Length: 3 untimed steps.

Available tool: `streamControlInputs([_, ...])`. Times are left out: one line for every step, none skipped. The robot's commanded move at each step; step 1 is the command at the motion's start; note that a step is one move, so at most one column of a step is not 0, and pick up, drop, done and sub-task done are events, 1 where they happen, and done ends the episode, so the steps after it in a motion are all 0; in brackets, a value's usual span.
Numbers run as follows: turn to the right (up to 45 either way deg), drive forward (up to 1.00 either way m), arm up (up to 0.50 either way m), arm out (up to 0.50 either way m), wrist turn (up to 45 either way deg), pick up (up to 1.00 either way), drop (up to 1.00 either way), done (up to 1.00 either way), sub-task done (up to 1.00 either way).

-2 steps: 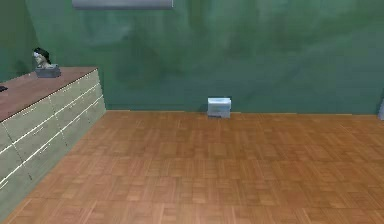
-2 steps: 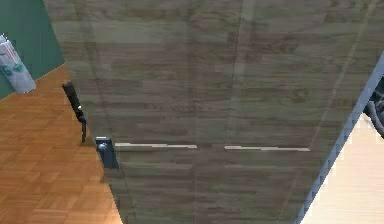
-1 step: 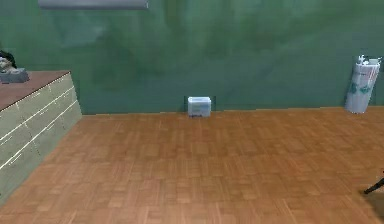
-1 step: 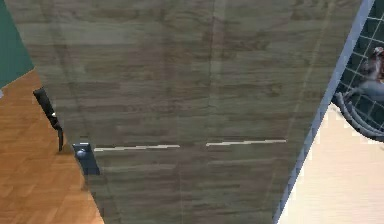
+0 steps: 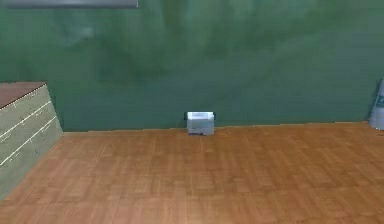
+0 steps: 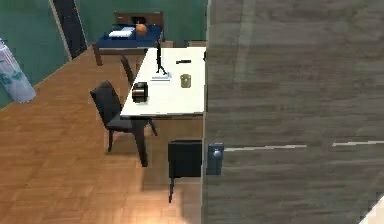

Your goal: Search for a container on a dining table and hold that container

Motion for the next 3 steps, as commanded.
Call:
streamControlInputs([36.0,0.00,0.00,0.00,0.0,0.00,0.00,0.00,0.00])
streamControlInputs([0.0,0.55,0.00,0.00,0.0,0.00,0.00,0.00,0.00])
streamControlInputs([45.0,0.00,0.00,0.00,0.0,0.00,0.00,0.00,0.00])
